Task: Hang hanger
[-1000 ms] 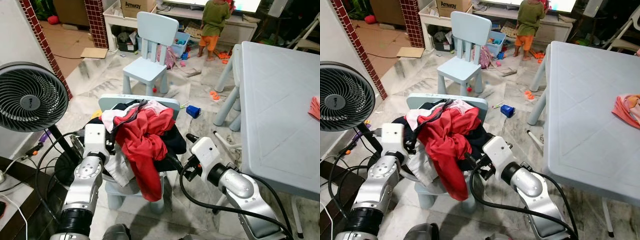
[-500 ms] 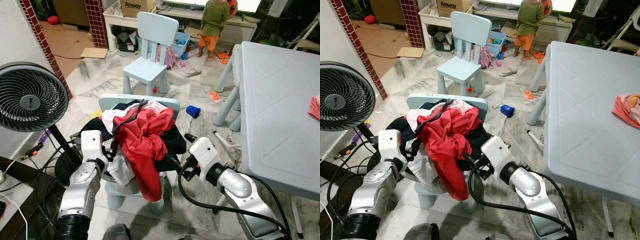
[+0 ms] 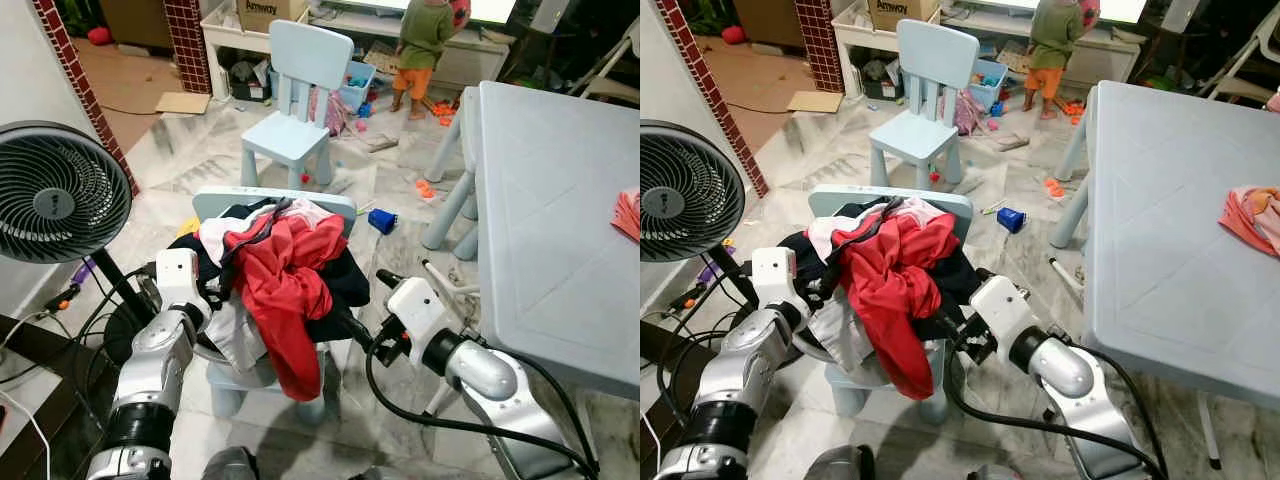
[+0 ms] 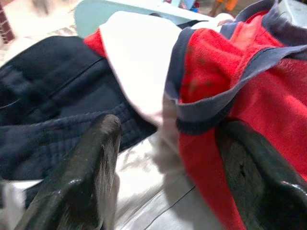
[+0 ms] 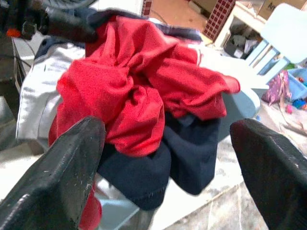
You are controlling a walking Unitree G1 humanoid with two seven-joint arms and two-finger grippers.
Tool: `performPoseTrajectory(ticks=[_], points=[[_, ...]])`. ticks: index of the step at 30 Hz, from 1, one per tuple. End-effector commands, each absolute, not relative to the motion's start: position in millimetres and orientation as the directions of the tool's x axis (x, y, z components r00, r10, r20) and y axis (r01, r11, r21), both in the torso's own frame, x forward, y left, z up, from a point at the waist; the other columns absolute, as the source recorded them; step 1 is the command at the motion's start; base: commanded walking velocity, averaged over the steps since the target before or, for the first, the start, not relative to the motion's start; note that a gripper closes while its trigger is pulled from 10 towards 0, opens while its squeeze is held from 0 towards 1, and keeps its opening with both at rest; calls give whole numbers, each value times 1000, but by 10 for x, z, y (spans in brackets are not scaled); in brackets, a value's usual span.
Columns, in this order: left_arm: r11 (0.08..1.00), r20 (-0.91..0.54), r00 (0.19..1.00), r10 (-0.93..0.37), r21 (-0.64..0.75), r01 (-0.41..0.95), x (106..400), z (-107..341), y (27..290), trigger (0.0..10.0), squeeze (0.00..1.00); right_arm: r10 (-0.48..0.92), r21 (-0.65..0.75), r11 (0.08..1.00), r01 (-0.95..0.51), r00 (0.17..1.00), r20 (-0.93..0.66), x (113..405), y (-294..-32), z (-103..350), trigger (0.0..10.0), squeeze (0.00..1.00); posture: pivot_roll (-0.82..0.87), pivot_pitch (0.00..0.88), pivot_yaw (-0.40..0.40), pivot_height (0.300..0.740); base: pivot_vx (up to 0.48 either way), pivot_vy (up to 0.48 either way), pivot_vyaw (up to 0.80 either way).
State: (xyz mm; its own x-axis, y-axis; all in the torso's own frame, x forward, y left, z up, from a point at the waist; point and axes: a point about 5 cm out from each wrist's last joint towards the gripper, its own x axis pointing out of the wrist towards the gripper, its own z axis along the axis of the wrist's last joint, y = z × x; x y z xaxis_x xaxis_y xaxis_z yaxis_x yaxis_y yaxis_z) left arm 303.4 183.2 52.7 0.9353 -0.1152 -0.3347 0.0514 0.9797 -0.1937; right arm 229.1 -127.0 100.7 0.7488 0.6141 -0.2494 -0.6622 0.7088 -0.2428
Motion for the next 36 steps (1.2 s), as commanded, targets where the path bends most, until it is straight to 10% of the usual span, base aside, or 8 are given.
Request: performPoseTrajectory(ticks=[1, 13, 14, 15, 16, 36], points=[[976, -318, 939, -131, -207, 66, 3073, 555, 1816, 10000, 0, 613, -253, 710, -658, 753, -238, 2281, -1297, 1064, 10000, 0, -101, 72, -65, 740, 0, 0, 0], [962, -321, 930, -181, -254, 100, 3203, 521, 1646, 10000, 0, 603, -265, 710, -653, 757, -252, 2253, -1357, 1092, 10000, 0, -133, 73, -67, 740, 0, 0, 0], [960, -322, 928, -186, -261, 102, 3203, 512, 1638, 6118, 0, 602, -265, 710, -653, 757, -253, 2252, -1358, 1093, 10000, 0, -133, 73, -67, 740, 0, 0, 0], [959, -322, 928, -188, -265, 102, 3203, 506, 1632, 6118, 0, 602, -265, 710, -653, 757, -253, 2250, -1360, 1094, 10000, 0, -135, 74, -67, 740, 0, 0, 0], [955, -320, 927, -198, -276, 109, 3201, 491, 1619, 0, 0, 602, -266, 709, -653, 757, -254, 2249, -1362, 1094, 10000, 0, -135, 74, -67, 740, 0, 0, 0], [961, -307, 930, -201, -248, 126, 3230, 472, 1626, 0, 0, 600, -270, 709, -652, 758, -256, 2279, -1348, 1077, 10000, 0, -128, 62, -62, 740, 0, 0, 0]])
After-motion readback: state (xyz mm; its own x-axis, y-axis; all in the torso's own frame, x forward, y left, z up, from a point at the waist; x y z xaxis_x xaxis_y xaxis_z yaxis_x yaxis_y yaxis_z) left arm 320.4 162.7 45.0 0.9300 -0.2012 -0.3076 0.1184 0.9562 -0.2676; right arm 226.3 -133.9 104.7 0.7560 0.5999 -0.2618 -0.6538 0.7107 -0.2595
